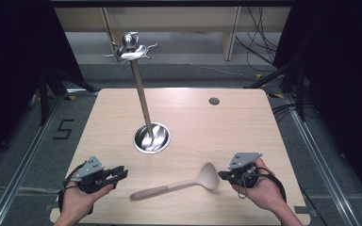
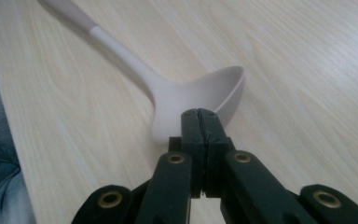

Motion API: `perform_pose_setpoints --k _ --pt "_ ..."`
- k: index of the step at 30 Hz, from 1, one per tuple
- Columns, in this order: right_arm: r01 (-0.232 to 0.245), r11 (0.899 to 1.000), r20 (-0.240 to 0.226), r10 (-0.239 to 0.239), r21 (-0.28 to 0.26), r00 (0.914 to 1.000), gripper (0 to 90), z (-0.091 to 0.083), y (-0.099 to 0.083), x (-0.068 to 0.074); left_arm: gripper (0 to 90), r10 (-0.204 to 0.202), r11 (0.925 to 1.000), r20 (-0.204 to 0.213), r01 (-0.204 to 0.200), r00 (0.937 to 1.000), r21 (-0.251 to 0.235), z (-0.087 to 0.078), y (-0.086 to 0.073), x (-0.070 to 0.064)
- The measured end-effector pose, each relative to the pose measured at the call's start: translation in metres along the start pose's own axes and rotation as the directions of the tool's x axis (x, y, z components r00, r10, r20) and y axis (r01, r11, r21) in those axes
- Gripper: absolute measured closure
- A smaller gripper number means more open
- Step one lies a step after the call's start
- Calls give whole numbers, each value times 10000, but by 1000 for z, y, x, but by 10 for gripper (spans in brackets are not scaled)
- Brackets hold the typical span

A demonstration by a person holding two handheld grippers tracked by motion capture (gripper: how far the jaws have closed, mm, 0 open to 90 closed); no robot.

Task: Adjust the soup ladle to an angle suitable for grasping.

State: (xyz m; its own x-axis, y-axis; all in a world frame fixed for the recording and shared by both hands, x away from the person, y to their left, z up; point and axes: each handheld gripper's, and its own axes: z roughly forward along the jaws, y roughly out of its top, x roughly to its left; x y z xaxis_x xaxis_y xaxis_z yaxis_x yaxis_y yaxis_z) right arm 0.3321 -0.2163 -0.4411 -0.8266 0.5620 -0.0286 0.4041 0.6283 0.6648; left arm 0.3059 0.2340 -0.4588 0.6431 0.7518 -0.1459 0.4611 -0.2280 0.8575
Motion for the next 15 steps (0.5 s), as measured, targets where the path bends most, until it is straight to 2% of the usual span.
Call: perform_pose_setpoints --k 2,4,5,6,8,9,10,11,12,13,14,15 --pt "-64 10000 30 64 -5 10000 900 0 5 0 731 260 9980 630 -296 9977 566 2 2 -10" --pt "49 10000 -36 -49 39 10000 900 0 9 0 742 518 9928 1306 -652 9901 1009 7 1 -23" --pt "23 9999 -82 -21 155 10000 900 0 12 1 761 796 9863 1683 -1021 9825 1292 10 1 -33" --pt "206 9995 -80 -204 252 9998 900 5 21 1 811 1156 9743 1755 -1460 9777 1715 11 3 -37" --pt "242 9993 -31 -241 289 9997 900 7 25 1 837 1287 9634 2186 -1742 9673 2037 17 5 -52" --pt "184 9979 -126 -177 616 9998 900 14 35 2 877 1782 9460 2395 -2331 9544 2251 21 7 -56" --pt "184 9979 -126 -177 616 9998 900 14 35 2 877 1593 9432 2474 -2214 9557 2478 25 8 -63" --pt "259 9974 -111 -252 676 9996 900 19 40 3 888 1594 9354 2670 -2319 9504 2671 28 9 -68" --pt "465 9953 -164 -452 853 9988 900 23 45 2 891 1693 9232 2789 -2512 9453 2908 32 10 -72" --pt "355 9936 -194 -336 1075 9992 900 28 50 4 891 1532 9242 2925 -2417 9439 2957 36 10 -77" --pt "574 9919 -152 -561 1129 9983 900 34 54 4 891 1565 9139 3069 -2555 9388 3154 41 11 -82" --pt "532 9907 -215 -509 1249 9985 900 41 58 5 892 1583 9083 3115 -2619 9369 3262 43 11 -84"
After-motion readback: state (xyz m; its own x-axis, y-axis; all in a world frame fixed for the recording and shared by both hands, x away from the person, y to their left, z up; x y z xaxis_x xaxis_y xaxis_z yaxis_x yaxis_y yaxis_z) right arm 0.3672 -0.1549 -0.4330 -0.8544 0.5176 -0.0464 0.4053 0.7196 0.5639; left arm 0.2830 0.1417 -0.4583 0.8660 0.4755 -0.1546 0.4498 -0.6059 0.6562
